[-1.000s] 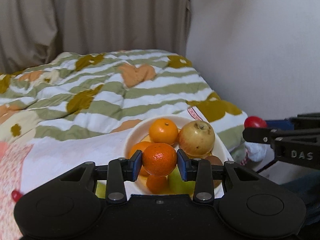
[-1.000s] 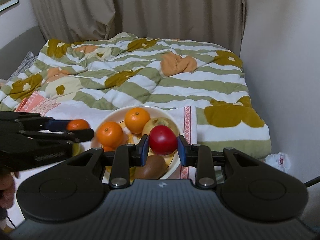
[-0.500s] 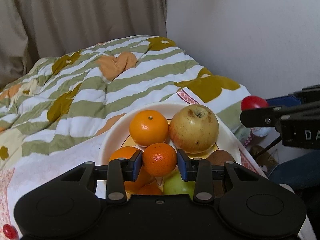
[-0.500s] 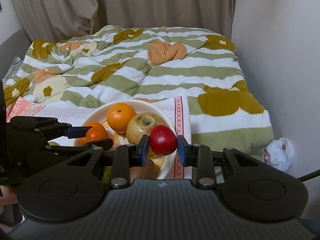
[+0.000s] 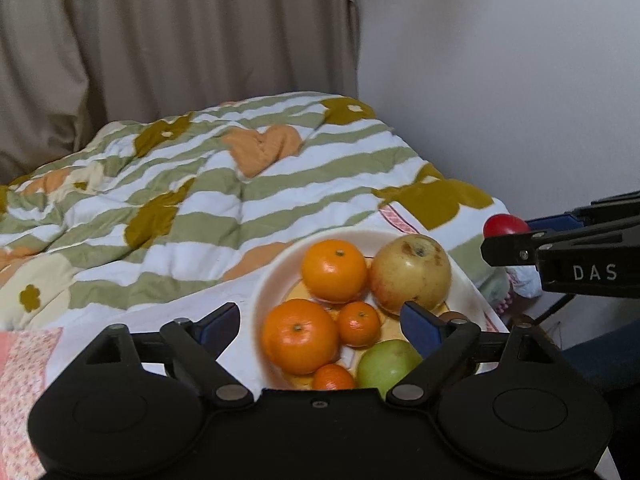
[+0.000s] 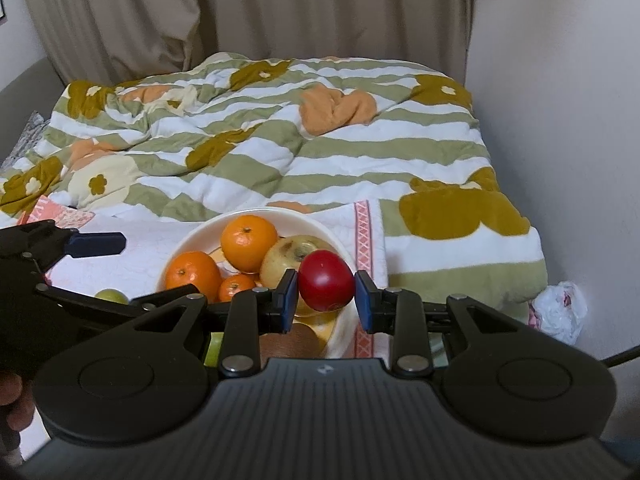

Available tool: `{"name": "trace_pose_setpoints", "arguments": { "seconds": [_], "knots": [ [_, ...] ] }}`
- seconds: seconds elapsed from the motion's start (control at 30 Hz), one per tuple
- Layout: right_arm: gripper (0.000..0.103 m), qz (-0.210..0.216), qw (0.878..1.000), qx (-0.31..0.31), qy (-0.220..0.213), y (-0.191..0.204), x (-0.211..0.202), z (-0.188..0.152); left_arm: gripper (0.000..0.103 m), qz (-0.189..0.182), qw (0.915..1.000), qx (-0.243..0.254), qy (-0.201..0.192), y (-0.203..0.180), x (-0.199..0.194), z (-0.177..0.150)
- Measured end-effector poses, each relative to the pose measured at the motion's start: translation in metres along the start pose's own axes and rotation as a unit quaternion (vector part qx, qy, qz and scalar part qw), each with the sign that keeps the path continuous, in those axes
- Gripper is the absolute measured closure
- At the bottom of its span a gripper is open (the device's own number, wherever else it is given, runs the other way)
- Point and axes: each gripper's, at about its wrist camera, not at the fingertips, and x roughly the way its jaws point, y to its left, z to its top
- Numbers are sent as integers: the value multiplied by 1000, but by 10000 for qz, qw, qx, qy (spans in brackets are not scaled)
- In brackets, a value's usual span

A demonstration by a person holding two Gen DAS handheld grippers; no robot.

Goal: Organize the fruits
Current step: 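Open the right tool to drop the cherry tomato in the bowl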

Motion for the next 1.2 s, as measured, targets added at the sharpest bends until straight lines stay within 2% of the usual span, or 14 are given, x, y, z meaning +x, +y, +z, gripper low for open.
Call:
{"name": "trace_pose_setpoints", "arguments": {
  "seconds": [0.1, 0.43, 0.73, 0.77, 0.8, 0.83, 0.87, 0.9, 1.2],
  "knots": [
    [58, 104, 9998, -151, 3, 11, 2, 2, 7, 114, 9998, -181, -7, 11, -11, -3],
    [57, 536, 9966, -598, 189, 52, 33, 1, 7, 573, 9952, -789, 110, 43, -44, -33],
    [57, 774, 9929, -839, 329, 79, 58, -11, 7, 814, 9898, -1155, 162, 60, -60, -56],
    [51, 774, 9929, -862, 278, 80, 58, -13, 7, 830, 9894, -1177, 158, 61, -62, -58],
    [38, 778, 9926, -906, 223, 82, 57, -14, 7, 846, 9891, -1193, 157, 61, -63, -59],
    [31, 763, 9925, -941, 184, 83, 55, -14, 7, 867, 9888, -1207, 150, 61, -65, -61],
    [16, 727, 9925, -974, 141, 84, 54, -15, 7, 879, 9885, -1218, 142, 61, -66, -62],
    [9, 680, 9926, -998, 96, 85, 52, -16, 7, 887, 9884, -1229, 138, 61, -68, -63],
    [7, 650, 9925, -1034, -86, 79, 25, -21, 7, 936, 9875, -1271, -17, 51, -89, -70]
  ]
}}
